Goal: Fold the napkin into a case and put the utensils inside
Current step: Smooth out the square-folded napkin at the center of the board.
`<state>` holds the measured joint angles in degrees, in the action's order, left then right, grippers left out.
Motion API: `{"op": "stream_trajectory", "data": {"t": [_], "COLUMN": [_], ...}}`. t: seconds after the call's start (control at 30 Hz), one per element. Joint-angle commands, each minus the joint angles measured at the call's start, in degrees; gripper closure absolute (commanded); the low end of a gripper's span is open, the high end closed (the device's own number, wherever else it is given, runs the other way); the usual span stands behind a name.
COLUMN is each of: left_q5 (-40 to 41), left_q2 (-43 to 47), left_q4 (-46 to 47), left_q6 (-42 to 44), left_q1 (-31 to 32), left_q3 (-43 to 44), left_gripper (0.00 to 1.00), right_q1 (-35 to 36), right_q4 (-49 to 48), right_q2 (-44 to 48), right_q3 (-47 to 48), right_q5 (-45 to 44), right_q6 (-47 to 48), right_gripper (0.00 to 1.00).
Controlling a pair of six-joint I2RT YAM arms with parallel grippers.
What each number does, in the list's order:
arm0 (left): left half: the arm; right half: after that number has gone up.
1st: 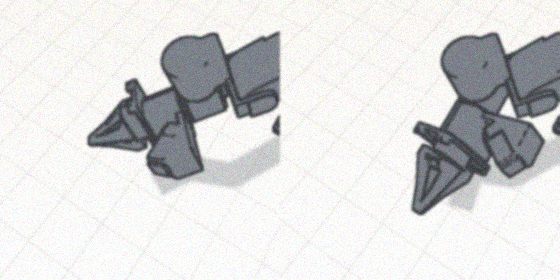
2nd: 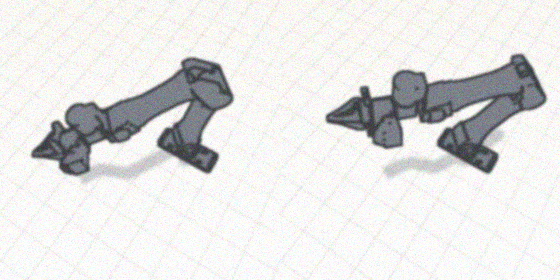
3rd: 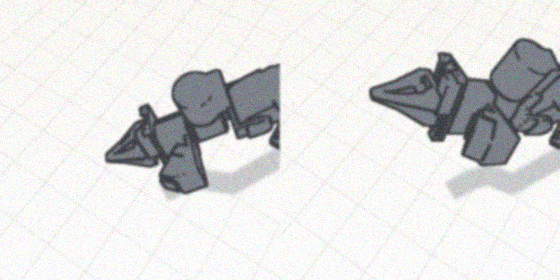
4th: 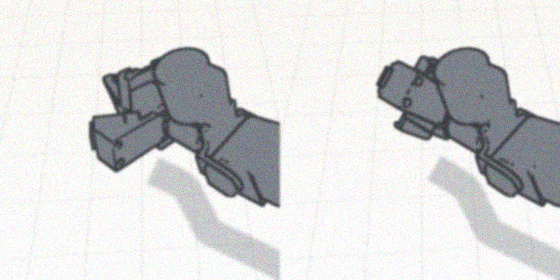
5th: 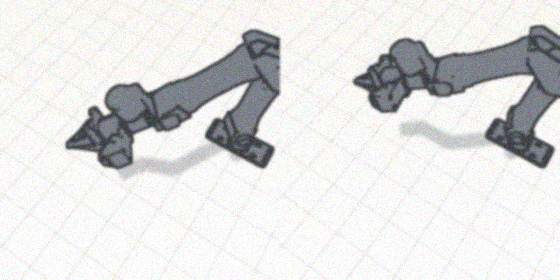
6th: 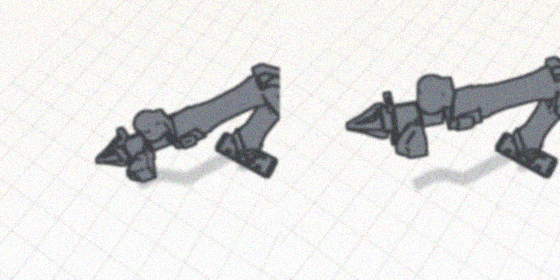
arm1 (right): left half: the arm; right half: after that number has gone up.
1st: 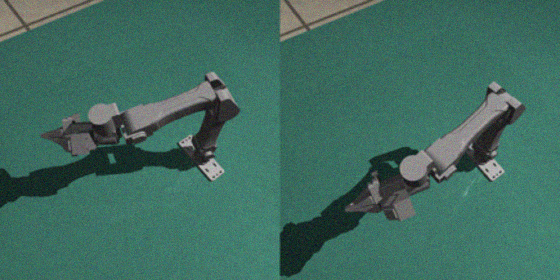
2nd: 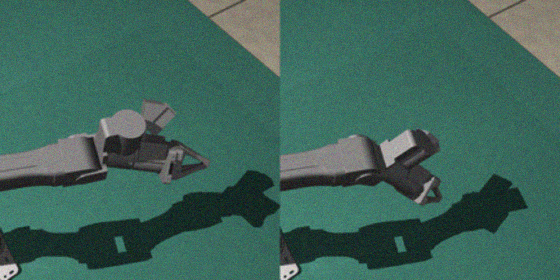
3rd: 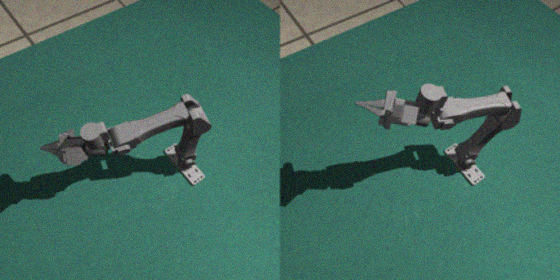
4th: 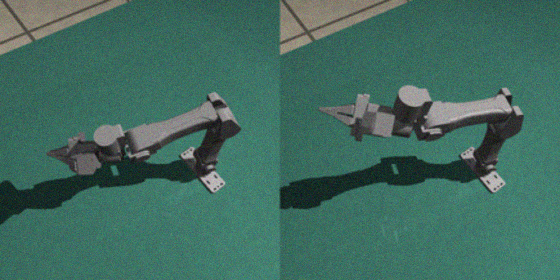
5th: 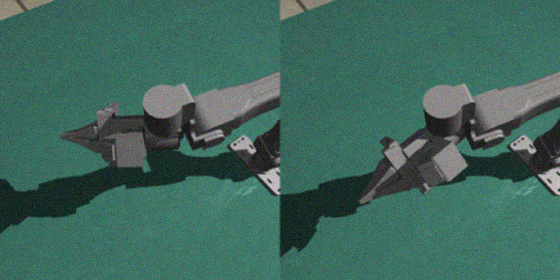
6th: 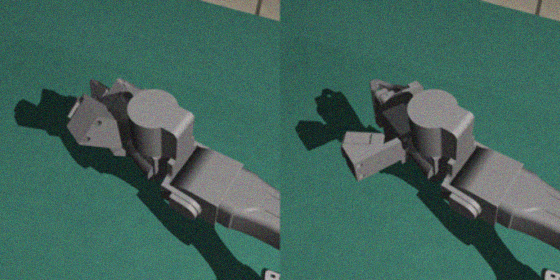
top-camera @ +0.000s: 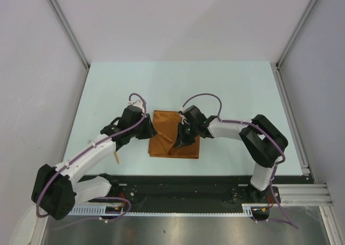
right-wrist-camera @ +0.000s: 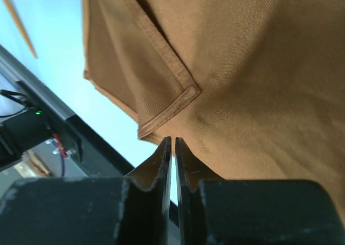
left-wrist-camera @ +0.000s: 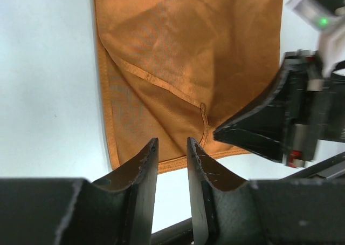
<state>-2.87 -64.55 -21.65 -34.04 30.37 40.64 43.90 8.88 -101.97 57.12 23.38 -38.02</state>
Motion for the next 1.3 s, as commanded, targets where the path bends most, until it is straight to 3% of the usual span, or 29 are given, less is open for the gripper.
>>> {"op": "stream_trajectory", "data": {"t": [0.0, 0.3, 0.43, 0.6, 0.77, 0.93, 1.27], "left_q5": [2.7, 8.8, 10.0, 1.2, -2.8, 2.0, 1.4], "left_q2": [3.2, 8.6, 11.4, 3.0, -11.7, -9.8, -7.8], "left_q4": [-2.2, -5.2, -4.7, -1.6, 1.3, 4.1, 4.5], "left_q6": [0.3, -0.3, -0.6, 1.6, 1.9, 0.6, 2.6], "left_q1": [0.0, -0.6, -2.0, -2.8, -1.0, 0.8, 0.9], "left_q3": [1.5, 1.4, 1.5, 5.1, 8.3, 2.4, -0.7], "left_gripper": [0.67, 0.65, 0.62, 0.6, 0.7, 0.69, 0.65], "right_q1": [0.8, 6.0, 9.0, 2.7, -2.9, -6.0, -13.6], "right_q4": [-3.7, -2.9, -3.2, -3.5, -5.0, -7.2, -4.5], "right_q2": [-3.0, -8.9, -10.9, 0.1, 10.2, 12.8, 15.2], "right_q3": [2.8, 14.5, 15.7, 5.7, -6.8, -13.5, -23.3], "right_q5": [-1.5, -0.4, 5.6, 3.3, 4.8, 5.2, 4.2], "right_q6": [1.0, 3.1, 1.8, 0.8, 0.1, -0.9, 1.4], "right_gripper": [0.9, 0.87, 0.85, 0.76, 0.68, 0.69, 0.76]}}
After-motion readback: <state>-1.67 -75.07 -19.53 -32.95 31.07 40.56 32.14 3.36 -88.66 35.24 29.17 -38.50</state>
